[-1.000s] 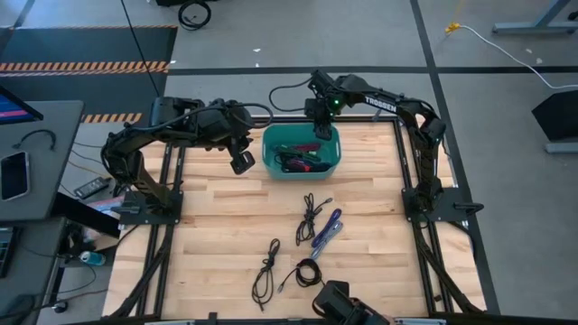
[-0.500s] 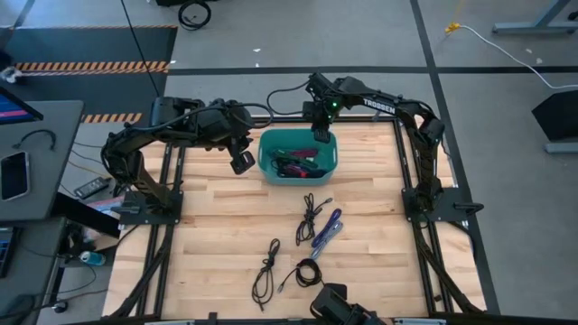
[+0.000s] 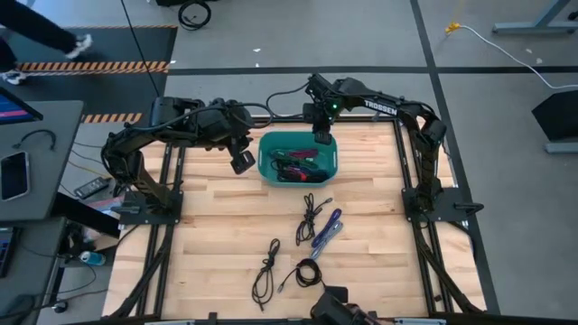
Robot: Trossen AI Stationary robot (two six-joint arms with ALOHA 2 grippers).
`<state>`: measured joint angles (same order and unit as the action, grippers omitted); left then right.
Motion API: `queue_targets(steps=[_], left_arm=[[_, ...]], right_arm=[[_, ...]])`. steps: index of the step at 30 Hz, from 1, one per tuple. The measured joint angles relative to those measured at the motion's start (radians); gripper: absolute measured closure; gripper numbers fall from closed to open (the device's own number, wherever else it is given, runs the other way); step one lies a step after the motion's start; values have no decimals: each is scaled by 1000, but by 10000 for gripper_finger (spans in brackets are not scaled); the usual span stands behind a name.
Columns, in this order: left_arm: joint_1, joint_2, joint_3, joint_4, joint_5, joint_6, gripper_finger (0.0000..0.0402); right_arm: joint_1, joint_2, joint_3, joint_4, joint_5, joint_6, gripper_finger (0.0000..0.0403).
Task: Pick and place USB-C Cables
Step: Move the light blue bin to the center of the table
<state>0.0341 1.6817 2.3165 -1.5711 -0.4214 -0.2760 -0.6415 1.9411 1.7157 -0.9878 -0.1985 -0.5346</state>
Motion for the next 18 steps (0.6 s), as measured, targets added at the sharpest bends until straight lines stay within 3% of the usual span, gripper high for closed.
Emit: queue_targets(steps=[8,18], left_arm=[[0,0,0,0,-4,-1,312],[0,0,0,0,-4,-1,312]], right_arm=[[16,0,0,7,83,-58,265],[21,5,-20,14,41,-58,260]])
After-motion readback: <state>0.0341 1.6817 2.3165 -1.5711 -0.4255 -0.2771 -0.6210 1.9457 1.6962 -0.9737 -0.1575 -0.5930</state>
